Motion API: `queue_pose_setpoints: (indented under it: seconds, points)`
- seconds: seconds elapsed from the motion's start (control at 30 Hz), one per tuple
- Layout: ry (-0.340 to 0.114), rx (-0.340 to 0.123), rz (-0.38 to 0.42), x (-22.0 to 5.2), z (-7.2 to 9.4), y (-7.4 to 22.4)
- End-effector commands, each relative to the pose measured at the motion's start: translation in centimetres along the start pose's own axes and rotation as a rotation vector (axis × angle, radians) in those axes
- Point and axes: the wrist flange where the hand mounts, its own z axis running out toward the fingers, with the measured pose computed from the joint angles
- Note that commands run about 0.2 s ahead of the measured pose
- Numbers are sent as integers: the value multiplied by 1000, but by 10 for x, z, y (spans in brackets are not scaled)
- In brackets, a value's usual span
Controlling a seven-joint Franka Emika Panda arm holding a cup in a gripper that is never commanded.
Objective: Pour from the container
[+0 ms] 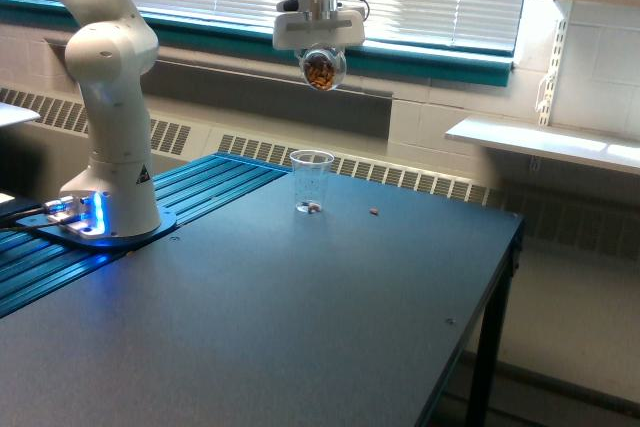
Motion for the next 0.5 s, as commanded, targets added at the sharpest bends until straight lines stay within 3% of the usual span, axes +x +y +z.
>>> queue_pose_setpoints:
  seconds: [0.03, 0.5]
  points:
    - [-26, 4, 3, 3, -6, -2]
    - [-60, 4, 29, 16, -4, -9]
